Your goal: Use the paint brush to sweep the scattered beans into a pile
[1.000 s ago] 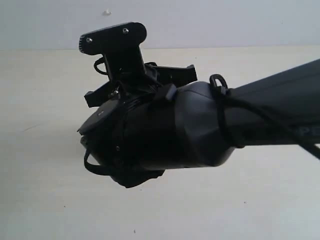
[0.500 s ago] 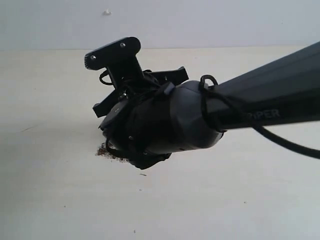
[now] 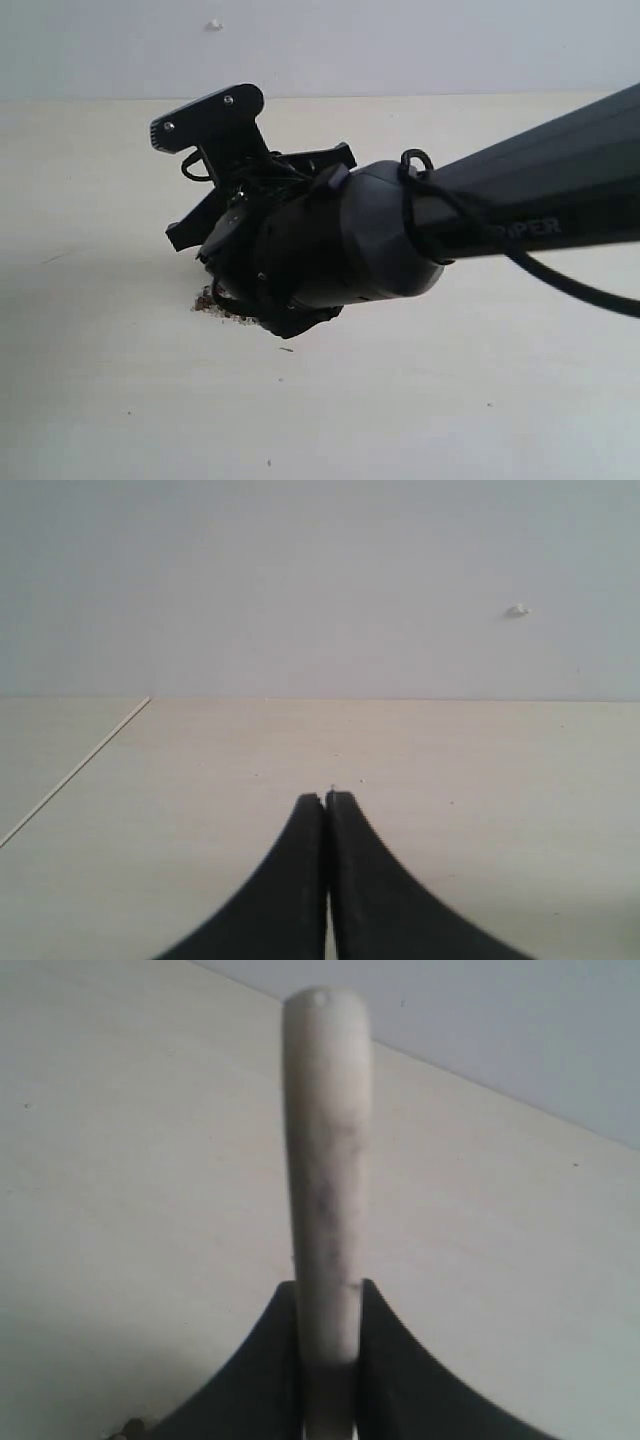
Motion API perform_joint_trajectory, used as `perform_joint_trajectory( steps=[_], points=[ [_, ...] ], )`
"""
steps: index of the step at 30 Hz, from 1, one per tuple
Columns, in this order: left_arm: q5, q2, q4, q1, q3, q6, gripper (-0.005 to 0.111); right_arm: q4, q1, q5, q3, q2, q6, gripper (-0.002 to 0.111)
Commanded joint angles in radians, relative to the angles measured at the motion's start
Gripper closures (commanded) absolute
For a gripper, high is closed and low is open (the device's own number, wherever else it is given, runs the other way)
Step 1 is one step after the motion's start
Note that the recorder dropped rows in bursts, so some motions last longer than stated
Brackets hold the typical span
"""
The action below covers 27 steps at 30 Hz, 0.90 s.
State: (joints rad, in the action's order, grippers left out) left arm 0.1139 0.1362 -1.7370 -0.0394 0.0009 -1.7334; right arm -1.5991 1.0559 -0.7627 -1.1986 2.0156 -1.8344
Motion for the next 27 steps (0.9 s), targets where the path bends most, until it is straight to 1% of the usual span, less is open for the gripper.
perform_joint_trajectory(
  steps=[1, 5, 9, 12, 13, 16, 19, 23, 24, 26, 27],
  points=[
    [-0.003, -0.005, -0.007, -0.003, -0.001, 0.005, 0.107, -0.013, 0.011, -0.002, -0.004, -0.03, 0.002, 0.108],
    [-0.003, -0.005, -0.007, -0.003, -0.001, 0.005, 0.107, -0.018, 0.019, -0.032, -0.004, -0.074, 0.015, 0.108],
    [-0.003, -0.005, -0.007, -0.003, -0.001, 0.005, 0.107, 0.042, 0.02, -0.116, -0.004, -0.125, 0.104, 0.108],
    [-0.003, -0.005, -0.007, -0.003, -0.001, 0.005, 0.107, 0.101, 0.02, -0.212, -0.004, -0.161, 0.229, 0.108],
    [-0.003, -0.005, -0.007, -0.003, -0.001, 0.005, 0.107, 0.132, 0.02, -0.224, -0.004, -0.172, 0.296, 0.108],
    [-0.003, -0.005, -0.007, -0.003, -0.001, 0.005, 0.107, 0.258, -0.023, -0.208, -0.004, -0.22, 0.514, 0.108],
    [-0.003, -0.005, -0.007, -0.003, -0.001, 0.005, 0.107, 0.445, -0.115, -0.135, -0.006, -0.263, 0.762, 0.108],
    [-0.003, -0.005, -0.007, -0.003, -0.001, 0.005, 0.107, 0.817, -0.303, -0.015, -0.006, -0.322, 1.112, 0.108],
    [-0.003, -0.005, -0.007, -0.003, -0.001, 0.005, 0.107, 0.963, -0.372, 0.035, -0.006, -0.337, 1.265, 0.108],
    [-0.003, -0.005, -0.007, -0.003, -0.001, 0.005, 0.107, 1.177, -0.465, 0.063, -0.01, -0.347, 1.436, 0.108],
    [-0.003, -0.005, -0.007, -0.003, -0.001, 0.005, 0.107, 1.347, -0.534, 0.057, -0.022, -0.347, 1.589, 0.108]
  ],
)
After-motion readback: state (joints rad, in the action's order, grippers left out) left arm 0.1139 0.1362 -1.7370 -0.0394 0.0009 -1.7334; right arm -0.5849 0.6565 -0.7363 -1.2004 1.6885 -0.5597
